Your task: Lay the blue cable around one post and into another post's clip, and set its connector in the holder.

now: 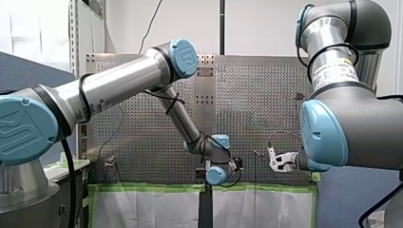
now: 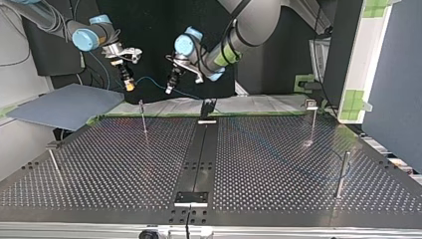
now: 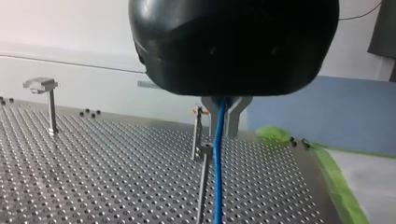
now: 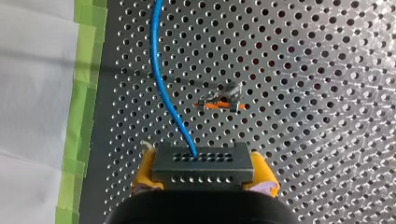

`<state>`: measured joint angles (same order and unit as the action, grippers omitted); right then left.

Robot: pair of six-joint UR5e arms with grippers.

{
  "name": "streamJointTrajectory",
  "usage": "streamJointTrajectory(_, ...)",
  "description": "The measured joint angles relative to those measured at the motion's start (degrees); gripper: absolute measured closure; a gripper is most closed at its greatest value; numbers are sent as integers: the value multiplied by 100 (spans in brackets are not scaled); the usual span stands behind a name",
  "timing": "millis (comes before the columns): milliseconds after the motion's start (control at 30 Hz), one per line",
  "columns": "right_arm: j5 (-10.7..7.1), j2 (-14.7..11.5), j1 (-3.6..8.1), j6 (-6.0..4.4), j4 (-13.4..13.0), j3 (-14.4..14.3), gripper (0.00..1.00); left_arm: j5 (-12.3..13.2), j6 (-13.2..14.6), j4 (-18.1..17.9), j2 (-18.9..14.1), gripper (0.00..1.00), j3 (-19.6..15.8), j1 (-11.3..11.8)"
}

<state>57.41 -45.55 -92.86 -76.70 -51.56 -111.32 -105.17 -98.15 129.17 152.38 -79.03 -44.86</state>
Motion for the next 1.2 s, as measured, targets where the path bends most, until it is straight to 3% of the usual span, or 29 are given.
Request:
streamJointTrajectory(367, 166, 1, 119, -176, -65, 2, 100, -9, -31, 235, 57, 100, 274, -82)
streamJointTrajectory(933, 254, 5, 296, -643, -450, 8, 100, -163, -37, 696, 232, 100, 925, -268)
streamJointTrajectory(1200, 254, 5, 349, -769, -558, 23, 100, -165, -102, 723, 235, 100, 996, -306)
